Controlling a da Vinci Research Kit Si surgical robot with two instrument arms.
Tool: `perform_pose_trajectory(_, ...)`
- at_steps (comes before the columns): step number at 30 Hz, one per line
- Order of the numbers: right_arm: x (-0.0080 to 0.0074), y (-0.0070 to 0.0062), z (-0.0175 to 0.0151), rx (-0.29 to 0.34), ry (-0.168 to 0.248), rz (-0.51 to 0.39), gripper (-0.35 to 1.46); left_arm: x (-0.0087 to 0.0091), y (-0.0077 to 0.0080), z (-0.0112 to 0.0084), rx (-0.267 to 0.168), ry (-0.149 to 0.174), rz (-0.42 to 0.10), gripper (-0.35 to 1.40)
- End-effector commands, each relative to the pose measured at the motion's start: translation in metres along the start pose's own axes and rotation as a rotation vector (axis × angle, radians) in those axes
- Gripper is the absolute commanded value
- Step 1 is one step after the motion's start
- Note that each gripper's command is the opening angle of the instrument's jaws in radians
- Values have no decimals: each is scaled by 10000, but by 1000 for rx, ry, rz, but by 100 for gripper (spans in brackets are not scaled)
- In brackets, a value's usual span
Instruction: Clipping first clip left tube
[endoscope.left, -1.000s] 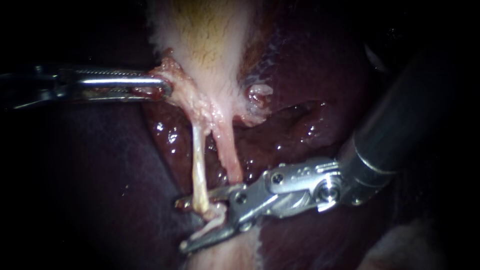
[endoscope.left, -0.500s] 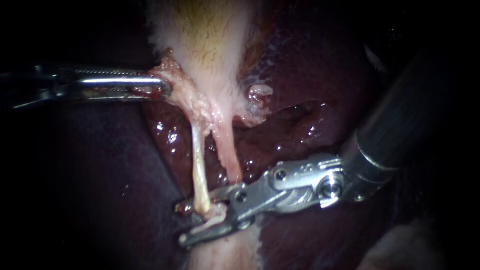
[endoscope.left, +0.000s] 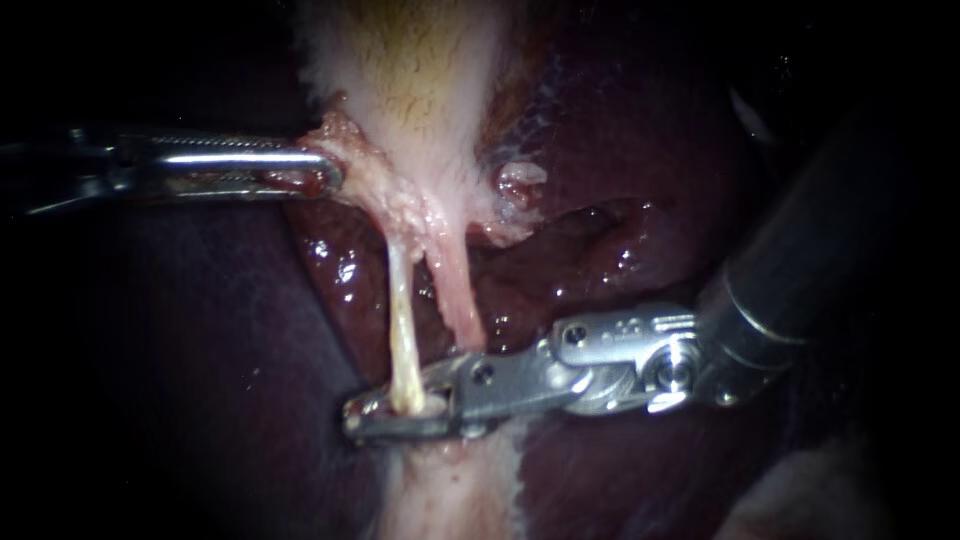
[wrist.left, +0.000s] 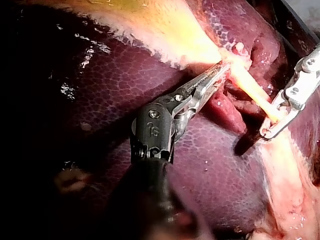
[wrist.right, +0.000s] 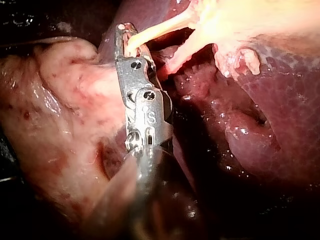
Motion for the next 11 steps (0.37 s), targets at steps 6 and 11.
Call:
perform_pose_trajectory(6,-2,3,-3,3,-4,0,-35,0,0,0,0,0,0,-35)
perform_pose_trajectory(11,-3,3,-4,3,-4,0,-35,-1,-2,0,0,0,0,-35)
